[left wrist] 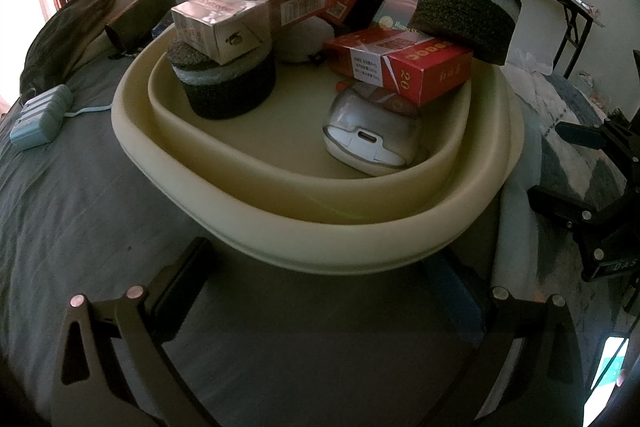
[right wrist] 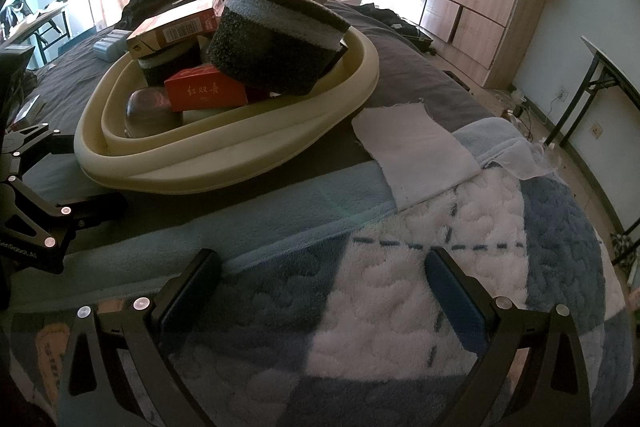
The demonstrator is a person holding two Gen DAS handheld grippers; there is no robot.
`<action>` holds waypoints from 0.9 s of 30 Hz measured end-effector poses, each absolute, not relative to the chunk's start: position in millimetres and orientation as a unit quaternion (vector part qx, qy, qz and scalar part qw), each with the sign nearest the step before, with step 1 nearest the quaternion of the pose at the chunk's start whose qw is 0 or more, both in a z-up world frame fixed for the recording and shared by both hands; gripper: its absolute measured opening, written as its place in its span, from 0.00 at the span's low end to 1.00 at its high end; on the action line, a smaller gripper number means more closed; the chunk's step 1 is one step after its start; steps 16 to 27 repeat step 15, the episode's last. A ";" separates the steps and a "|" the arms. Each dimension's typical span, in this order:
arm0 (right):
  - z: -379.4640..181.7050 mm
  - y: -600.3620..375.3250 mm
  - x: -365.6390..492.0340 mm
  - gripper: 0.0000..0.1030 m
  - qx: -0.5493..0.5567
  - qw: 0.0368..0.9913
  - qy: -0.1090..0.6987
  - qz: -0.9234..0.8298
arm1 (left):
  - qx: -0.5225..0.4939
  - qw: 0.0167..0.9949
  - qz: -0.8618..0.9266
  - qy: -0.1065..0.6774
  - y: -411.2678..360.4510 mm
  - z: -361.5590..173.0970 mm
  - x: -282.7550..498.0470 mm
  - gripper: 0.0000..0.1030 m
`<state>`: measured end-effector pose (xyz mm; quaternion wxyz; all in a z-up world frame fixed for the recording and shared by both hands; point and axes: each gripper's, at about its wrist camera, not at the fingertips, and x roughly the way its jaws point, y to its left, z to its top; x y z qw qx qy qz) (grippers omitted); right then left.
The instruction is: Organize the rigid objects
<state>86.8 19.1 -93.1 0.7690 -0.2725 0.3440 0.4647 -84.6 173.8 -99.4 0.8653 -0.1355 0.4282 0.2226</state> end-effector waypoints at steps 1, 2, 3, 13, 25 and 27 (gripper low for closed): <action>-93.1 19.1 86.8 1.00 -0.273 0.769 0.344 0.465 | -0.135 0.865 0.223 0.428 173.7 -99.5 -84.6 1.00; -93.1 19.1 86.9 1.00 -0.272 0.769 0.344 0.465 | -0.135 0.865 0.223 0.428 173.6 -99.7 -84.6 1.00; -93.2 19.1 87.0 1.00 -0.272 0.769 0.344 0.465 | -0.136 0.865 0.223 0.428 173.8 -99.4 -84.6 1.00; -93.1 19.0 86.9 1.00 -0.273 0.769 0.344 0.465 | -0.136 0.866 0.223 0.427 174.2 -98.8 -85.6 1.00; -93.2 19.1 87.0 1.00 -0.272 0.769 0.344 0.465 | -0.135 0.865 0.224 0.428 174.2 -99.0 -85.0 1.00; -93.2 19.1 87.0 1.00 -0.272 0.769 0.344 0.465 | -0.135 0.865 0.224 0.428 174.2 -99.0 -85.0 1.00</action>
